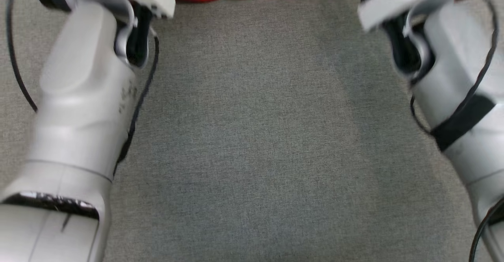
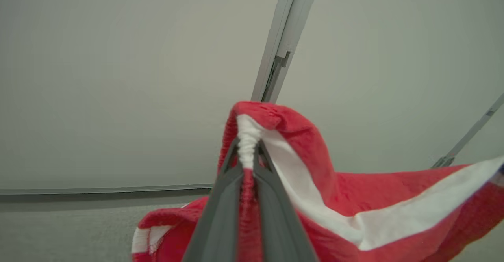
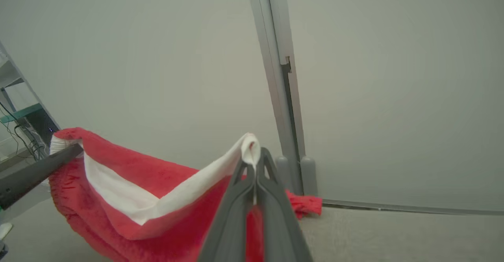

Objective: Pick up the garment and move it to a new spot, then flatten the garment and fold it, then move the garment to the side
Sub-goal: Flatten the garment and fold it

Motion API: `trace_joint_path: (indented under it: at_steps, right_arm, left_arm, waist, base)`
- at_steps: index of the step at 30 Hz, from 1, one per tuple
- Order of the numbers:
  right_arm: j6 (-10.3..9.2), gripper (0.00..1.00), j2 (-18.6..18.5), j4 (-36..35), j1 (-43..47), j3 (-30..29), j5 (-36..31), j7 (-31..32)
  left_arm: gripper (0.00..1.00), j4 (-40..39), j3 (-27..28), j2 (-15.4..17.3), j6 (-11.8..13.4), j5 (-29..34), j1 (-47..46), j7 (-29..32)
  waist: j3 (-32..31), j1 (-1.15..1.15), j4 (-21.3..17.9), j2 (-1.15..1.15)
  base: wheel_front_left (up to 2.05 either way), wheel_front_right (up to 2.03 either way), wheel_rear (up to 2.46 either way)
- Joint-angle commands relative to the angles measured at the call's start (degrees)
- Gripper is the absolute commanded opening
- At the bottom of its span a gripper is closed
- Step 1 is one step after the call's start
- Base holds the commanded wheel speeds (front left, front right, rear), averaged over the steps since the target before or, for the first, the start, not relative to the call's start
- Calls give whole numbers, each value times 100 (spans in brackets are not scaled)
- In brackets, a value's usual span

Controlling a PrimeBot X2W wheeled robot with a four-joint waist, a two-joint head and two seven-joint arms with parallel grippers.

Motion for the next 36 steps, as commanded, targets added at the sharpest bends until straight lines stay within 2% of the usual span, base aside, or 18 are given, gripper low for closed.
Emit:
trace_joint_path:
  at_steps: [1, 5, 9, 18, 19, 28, 36]
  right_arm:
    - [1, 0, -44, 63, 262, 84, 140, -95]
    - [1, 0, -136, 45, 1045, 211, 491, -202]
    - [1, 0, -253, -407, 1835, -100, 589, -210]
    - [1, 0, -544, -1869, 3833, -903, 8, -208]
    - [1, 0, -544, -1869, 3833, -903, 8, -208]
    - [1, 0, -599, -3047, 5688, -1400, -546, -210]
    - [1, 0, -497, -3967, 7047, -1897, -896, 204]
  left_arm:
    - [0, -43, 80, 30, -31, -3, 293, -21]
    - [0, -404, 345, -5, -84, 75, 1092, -24]
    - [0, -1005, 595, -4, -110, 325, 1975, -17]
    - [0, -2883, 597, -4, -185, 887, 3953, -18]
    - [0, -2883, 597, -4, -185, 887, 3953, -18]
    - [0, -3948, 484, 65, -186, 1074, 5759, -14]
    - [0, -4840, 341, 192, -20, 940, 6873, 563]
  waist:
    - [4, 0, 22, 0]
    - [-39, 0, 12, 0]
    - [-181, 0, -25, 0]
    - [-855, 0, 25, 0]
    - [-855, 0, 25, 0]
    - [-1547, 0, -51, 0]
    - [-1915, 0, -18, 0]
  base:
    - [0, 0, 0]
    - [0, 0, 0]
    - [0, 0, 0]
    - [0, 0, 0]
    - [0, 0, 0]
    - [0, 0, 0]
    - [0, 0, 0]
